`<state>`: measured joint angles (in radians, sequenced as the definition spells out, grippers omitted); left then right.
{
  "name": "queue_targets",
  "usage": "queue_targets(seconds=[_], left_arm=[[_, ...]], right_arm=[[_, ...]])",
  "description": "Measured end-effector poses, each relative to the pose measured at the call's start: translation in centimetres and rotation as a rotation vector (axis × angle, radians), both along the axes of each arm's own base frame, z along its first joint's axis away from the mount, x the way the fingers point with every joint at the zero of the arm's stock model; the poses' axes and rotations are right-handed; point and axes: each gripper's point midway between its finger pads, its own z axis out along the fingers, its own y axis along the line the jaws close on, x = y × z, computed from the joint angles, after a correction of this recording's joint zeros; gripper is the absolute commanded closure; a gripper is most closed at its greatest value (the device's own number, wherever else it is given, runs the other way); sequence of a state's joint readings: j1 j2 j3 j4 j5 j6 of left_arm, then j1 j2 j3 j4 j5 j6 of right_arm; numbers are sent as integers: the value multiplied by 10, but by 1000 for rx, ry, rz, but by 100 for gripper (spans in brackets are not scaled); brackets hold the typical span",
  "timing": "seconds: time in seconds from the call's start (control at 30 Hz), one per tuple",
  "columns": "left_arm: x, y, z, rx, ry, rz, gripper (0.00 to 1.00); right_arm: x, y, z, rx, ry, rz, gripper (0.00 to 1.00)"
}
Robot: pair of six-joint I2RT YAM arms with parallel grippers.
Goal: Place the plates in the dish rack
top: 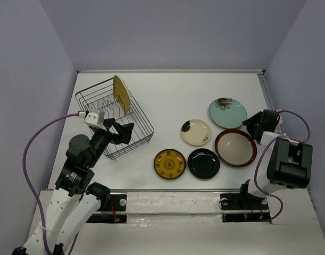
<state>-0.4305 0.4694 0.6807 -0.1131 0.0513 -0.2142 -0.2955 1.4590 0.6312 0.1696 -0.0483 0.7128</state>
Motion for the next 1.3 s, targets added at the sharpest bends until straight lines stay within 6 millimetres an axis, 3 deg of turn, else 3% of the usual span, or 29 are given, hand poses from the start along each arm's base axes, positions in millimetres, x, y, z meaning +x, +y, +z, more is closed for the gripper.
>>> queue_targets(seconds=[0.1, 0.2, 0.4, 0.57, 0.63, 0.87, 0.93, 1.03, 1.13, 1.27, 1.3], left_arm=[[0, -1, 1, -2, -3, -4, 1], [-1, -1, 1, -3, -5, -9, 1], [-2, -2, 2, -4, -8, -12, 1], [-2, -3, 2, -4, -8, -15, 1], [-3, -2, 3, -5, -11, -15, 1], [-2, -1, 3, -5, -12, -9, 1], [-2, -1, 3, -5, -11, -6, 1], [-1, -1, 3, -5, -11, -4, 1], [-1, 0, 3, -4, -10, 2, 1], [2, 5, 2, -4, -6, 24, 1], [4, 7, 1, -5, -4, 32, 1]], right_arm=[[-1, 2, -18, 37, 39, 12, 39], [15, 5, -21, 81, 18, 43, 41], [44, 7, -24, 195, -55, 85, 59], [54, 9, -29, 299, -101, 100, 93], [55, 10, -31, 327, -111, 107, 93], [52, 13, -9, 317, -169, 100, 93], [45, 11, 6, 289, -191, 83, 93], [37, 10, 46, 222, -250, 81, 93], [31, 18, 114, 87, -382, 107, 93], [26, 57, 192, -58, -514, 199, 93], [25, 79, 215, -83, -552, 252, 93]])
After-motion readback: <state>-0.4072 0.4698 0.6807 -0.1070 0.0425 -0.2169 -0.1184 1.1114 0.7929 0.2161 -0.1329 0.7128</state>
